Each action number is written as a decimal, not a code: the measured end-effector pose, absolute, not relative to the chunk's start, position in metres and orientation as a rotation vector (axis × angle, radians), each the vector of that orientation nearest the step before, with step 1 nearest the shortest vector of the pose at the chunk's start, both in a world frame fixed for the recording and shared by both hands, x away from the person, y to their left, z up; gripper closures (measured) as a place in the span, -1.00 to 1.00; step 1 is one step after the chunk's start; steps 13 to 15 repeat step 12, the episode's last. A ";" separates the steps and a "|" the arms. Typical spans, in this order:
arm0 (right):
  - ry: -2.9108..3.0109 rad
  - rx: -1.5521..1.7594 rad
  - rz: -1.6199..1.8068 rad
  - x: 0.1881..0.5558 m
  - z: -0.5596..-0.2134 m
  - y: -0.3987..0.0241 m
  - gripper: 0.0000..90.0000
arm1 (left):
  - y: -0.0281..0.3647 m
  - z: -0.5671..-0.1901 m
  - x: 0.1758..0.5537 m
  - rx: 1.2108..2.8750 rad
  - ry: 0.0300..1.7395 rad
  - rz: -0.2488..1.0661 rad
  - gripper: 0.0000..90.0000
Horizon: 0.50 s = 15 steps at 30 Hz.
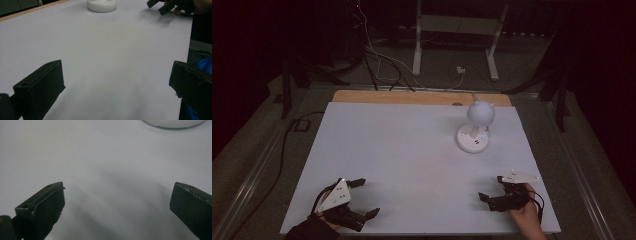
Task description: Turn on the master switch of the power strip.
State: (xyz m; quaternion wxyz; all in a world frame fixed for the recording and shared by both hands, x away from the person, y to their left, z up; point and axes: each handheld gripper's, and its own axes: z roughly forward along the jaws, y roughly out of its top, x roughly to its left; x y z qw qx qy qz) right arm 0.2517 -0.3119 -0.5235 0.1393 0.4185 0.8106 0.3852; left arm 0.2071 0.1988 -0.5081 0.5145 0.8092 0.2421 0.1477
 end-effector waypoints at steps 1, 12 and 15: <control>2.344 1.209 1.120 0.249 -0.523 -0.313 -1.00 | 0.199 -0.508 0.207 1.944 0.582 0.355 -1.00; 2.368 1.217 1.086 0.244 -0.525 -0.315 -1.00 | 0.199 -0.508 0.208 1.944 0.585 0.353 -1.00; 2.368 1.217 1.086 0.244 -0.525 -0.315 -1.00 | 0.199 -0.508 0.208 1.944 0.585 0.353 -1.00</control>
